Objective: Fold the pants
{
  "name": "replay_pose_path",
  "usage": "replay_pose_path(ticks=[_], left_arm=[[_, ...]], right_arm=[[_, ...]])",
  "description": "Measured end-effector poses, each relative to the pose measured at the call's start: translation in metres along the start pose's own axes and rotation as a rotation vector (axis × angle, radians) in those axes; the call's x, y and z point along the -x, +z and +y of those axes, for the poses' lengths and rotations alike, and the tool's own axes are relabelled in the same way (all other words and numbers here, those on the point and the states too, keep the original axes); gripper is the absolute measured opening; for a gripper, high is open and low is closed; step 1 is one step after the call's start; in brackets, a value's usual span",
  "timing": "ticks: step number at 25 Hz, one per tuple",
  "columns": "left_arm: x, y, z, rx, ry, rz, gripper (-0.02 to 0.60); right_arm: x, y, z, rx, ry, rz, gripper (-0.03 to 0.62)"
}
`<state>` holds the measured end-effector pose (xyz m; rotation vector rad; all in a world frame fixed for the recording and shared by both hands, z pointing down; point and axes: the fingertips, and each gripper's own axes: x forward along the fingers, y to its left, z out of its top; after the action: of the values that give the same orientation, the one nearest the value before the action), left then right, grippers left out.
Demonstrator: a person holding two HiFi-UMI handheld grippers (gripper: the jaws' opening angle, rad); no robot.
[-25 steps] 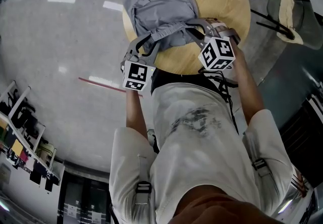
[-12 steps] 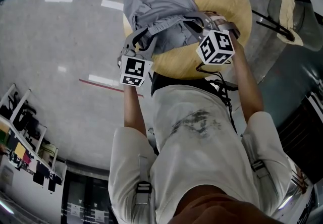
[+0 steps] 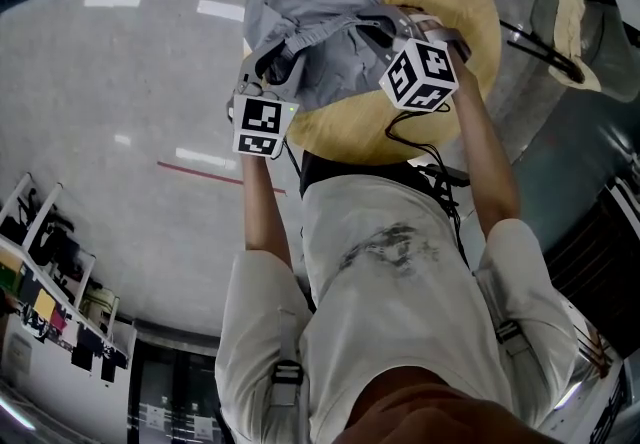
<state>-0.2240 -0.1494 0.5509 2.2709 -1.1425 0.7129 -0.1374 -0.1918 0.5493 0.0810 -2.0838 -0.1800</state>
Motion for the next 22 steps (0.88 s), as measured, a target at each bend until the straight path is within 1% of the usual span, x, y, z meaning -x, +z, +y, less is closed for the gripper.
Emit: replay_pose_path(ticks=[5,12,22], left_arm=[[-0.011,0.001,0.016,0.026,0.007,-0.006,0.124],[-0.024,0.003,0.031,0.029,0.02,-0.007,0.124],[-0.039,0.002,0.051,0.044,0.076,-0.004,0.137]], right_arm=[[-0.012,0.0,-0.012,-0.009,-0.007,0.013,0.061],[-0.026,-0.003,-0.026,-0.039,-0.024,0.025,0.064],[-0.041,-0.002,-0.046,-0.031,-0.103,0.063,0.083]])
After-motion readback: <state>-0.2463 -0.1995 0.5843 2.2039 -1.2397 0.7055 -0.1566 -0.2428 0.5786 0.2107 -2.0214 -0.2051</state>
